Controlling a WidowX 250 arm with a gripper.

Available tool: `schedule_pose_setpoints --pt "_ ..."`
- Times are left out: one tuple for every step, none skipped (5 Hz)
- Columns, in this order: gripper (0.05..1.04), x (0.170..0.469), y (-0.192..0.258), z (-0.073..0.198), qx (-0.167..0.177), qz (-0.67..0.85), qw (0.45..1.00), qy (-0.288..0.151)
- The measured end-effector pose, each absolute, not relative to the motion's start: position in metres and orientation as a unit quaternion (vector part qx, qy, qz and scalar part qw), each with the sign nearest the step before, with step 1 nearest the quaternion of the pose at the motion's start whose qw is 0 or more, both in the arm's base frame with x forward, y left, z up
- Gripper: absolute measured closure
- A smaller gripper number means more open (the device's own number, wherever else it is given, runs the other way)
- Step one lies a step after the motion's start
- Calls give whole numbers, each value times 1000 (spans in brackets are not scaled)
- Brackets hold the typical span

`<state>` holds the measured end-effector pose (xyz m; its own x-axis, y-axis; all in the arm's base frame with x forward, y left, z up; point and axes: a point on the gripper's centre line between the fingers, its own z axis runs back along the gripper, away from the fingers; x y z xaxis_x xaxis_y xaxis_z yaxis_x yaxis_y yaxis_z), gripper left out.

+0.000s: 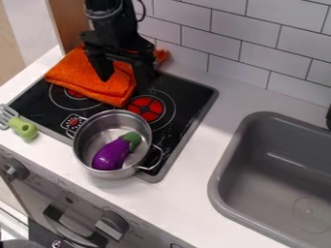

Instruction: Take the eggplant and put it between the two right burners

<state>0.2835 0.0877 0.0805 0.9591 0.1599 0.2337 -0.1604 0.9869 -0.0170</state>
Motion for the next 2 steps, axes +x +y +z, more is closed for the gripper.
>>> schedule_pose_setpoints --pt "84 285 116 77 24 98 987 -123" --pt "84 284 150 75 34 121 984 -129"
